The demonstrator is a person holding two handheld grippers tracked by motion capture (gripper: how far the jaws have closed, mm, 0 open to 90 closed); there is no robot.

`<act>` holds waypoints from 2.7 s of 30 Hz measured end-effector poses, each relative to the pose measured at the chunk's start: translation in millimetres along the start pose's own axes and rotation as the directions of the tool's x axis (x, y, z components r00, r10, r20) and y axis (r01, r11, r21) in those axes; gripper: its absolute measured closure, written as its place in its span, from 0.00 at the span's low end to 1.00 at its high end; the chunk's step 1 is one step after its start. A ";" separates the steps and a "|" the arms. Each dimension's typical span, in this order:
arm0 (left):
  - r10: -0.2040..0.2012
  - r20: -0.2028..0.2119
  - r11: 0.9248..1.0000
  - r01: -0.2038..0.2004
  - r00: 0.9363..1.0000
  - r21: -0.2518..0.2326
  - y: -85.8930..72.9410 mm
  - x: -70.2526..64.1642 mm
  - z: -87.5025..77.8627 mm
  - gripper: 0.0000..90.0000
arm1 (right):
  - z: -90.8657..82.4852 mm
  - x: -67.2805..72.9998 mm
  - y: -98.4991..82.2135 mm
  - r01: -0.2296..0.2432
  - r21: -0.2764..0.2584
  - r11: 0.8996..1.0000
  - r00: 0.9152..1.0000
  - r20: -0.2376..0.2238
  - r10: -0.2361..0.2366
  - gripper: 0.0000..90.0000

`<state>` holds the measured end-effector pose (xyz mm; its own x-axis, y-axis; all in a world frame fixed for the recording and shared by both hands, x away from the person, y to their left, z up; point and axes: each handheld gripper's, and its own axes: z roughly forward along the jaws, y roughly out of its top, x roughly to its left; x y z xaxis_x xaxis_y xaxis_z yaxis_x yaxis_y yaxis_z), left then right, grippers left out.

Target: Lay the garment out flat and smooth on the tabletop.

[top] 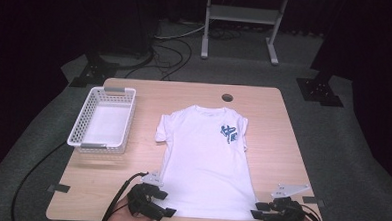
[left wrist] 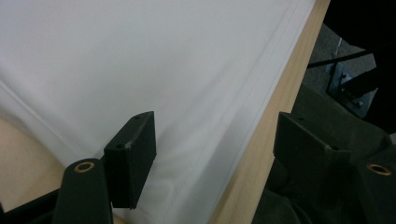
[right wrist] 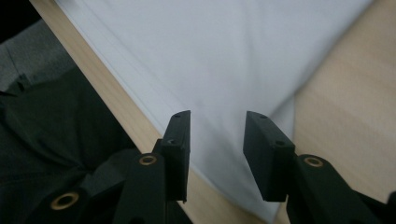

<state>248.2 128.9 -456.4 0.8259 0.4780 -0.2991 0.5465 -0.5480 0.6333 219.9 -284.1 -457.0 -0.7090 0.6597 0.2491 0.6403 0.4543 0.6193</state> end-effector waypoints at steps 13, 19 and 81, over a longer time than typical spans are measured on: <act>0.010 -0.151 0.998 -0.020 0.988 -0.064 54.9 49.3 26.3 0.24 | 57.8 -42.8 75.4 -0.027 -0.105 0.994 1.000 0.004 0.028 0.59; -0.019 -0.165 0.999 0.013 0.986 -0.038 46.8 60.5 32.3 0.24 | 72.6 -46.6 83.6 -0.018 -0.081 0.997 1.000 -0.015 0.017 0.58; 0.027 -0.148 0.997 -0.037 0.989 -0.063 24.2 40.4 27.4 0.17 | 84.1 -168.3 145.1 -0.410 -0.183 0.894 0.901 0.069 0.427 0.87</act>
<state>298.6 116.1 -472.8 0.8110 0.5589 -0.1730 0.5057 -0.5209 0.6877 457.0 -278.8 -471.7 -0.3451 0.8301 0.4380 0.8086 0.0260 0.5878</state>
